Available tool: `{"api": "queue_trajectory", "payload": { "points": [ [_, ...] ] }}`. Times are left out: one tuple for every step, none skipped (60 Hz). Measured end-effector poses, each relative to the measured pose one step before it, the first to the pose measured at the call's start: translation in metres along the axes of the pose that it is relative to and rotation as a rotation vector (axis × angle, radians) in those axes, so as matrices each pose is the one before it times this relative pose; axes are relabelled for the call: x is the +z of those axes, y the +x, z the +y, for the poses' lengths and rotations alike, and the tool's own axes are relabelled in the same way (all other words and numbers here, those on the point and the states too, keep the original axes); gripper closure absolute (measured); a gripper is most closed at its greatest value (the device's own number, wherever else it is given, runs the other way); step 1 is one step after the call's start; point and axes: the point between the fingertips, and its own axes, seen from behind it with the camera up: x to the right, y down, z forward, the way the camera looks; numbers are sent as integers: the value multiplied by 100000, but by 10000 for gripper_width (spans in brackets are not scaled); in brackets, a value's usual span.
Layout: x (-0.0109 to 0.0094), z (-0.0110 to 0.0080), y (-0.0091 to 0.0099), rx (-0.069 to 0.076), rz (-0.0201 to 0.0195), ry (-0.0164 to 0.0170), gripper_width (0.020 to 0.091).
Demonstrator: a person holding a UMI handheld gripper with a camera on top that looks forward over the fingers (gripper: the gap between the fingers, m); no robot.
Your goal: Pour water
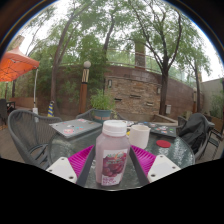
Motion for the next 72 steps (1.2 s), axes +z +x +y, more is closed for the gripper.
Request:
{"api": "queue_trajectory", "payload": {
  "points": [
    [230,66,-67,-121,-532,92,388],
    [326,290,-292,-289,-327,-29,463],
    [110,220,-119,-221,-639,-589,534],
    [45,117,-87,504,-380,-213,539],
    [-53,-190,-61,695,-314,924,551],
    [-108,-105,-47,348,-116,599,572],
    [-84,-14,-50,-79,-41,194,584],
    [646,305,-304,-444,-16,403,592],
    [-575,-294,85,-598,-158,5,605],
    [37,-30,-78,-756,-253,152,617],
    [11,-31,-74,-752,-309,141,617],
    [71,-43,-116,-874,-249,38,618],
    [67,-51,-116,-1084,-342,26,651],
    [41,-87,-105,-838,-342,43,652],
    [122,1,368,44,-898,81,650],
    [114,-78,-79,-706,-374,-254,674],
    [116,-40,-62,-745,-384,-412,674],
    [173,22,-309,-651,-614,-441,674],
    [223,-56,-267,-877,-995,-423,674],
    [272,-63,-326,-522,-1224,-485,675],
    [262,6,-39,562,-1887,-9,675],
    [386,-232,-354,718,-1451,-237,675],
    [425,-394,-303,1352,-1527,106,673],
    [499,-521,-220,2011,-1391,434,673],
    [548,-384,-225,2308,-1052,545,674],
    [533,-786,-302,2561,-739,68,674],
    [638,-685,57,3054,-838,381,674],
    [663,-739,118,3695,-764,379,673],
    [724,-785,180,4380,-672,691,673],
    [839,-1116,-27,5574,-877,700,673],
    [700,-1076,81,6221,-1298,1020,674],
    [655,-1143,54,6800,-1679,968,674],
    [654,-1089,-8,7125,-1882,933,674],
    [702,23,1040,6290,-3073,1567,674],
    [504,-836,-275,7759,-2738,352,675],
    [493,-892,-66,7781,-2123,591,674],
    [430,-902,14,8074,-1963,726,674],
    [606,-965,250,8227,-766,1357,674],
    [462,-838,-802,9176,-902,599,674],
    [265,-728,24,9270,-1873,409,674],
    [239,-638,27,9246,-2144,106,675],
    [194,-649,110,9349,-1900,-35,676],
    [545,-487,73,9177,-900,772,676],
    [73,-397,553,7475,-2412,-256,676],
    [73,-610,206,8136,-1395,-48,676],
    [56,-650,232,7909,-1148,267,677],
    [633,-379,-286,9258,333,1627,676],
    [-92,-633,546,6151,-1221,-160,678],
    [7,-518,210,7251,-743,400,678],
    [-29,-530,153,6928,-755,392,677],
    [-41,-536,95,6313,-725,476,677],
    [273,-369,95,5726,-177,1035,678],
    [-225,-317,154,4093,-1016,-556,677],
    [-104,-373,197,4053,-158,196,676],
    [-146,-351,252,3354,64,159,676],
    [-62,-383,-100,4049,635,1342,676],
    [586,-777,901,1195,-292,22,677],
    [-86,-284,250,2351,224,286,677],
    [-76,-211,191,2244,271,295,676],
    [-103,-101,193,1908,269,6,676],
    [-97,463,-101,2554,341,426,677],
    [-135,-15,108,1460,132,2,676],
    [423,-458,383,358,-13,114,678],
    [-168,17,-9,1404,-234,-48,678],
    [-181,27,-48,1545,-378,-67,676],
    [-186,22,-79,1665,-482,-55,678],
    [178,1104,-568,3199,661,1494,678],
    [-195,146,-159,1539,-656,-302,678],
    [-201,150,-141,1325,-613,-302,679],
    [-215,111,-114,1116,-533,-165,678],
    [-143,-404,703,386,-1318,-1381,678],
    [-223,140,-63,553,-340,-81,677]
  ]
}}
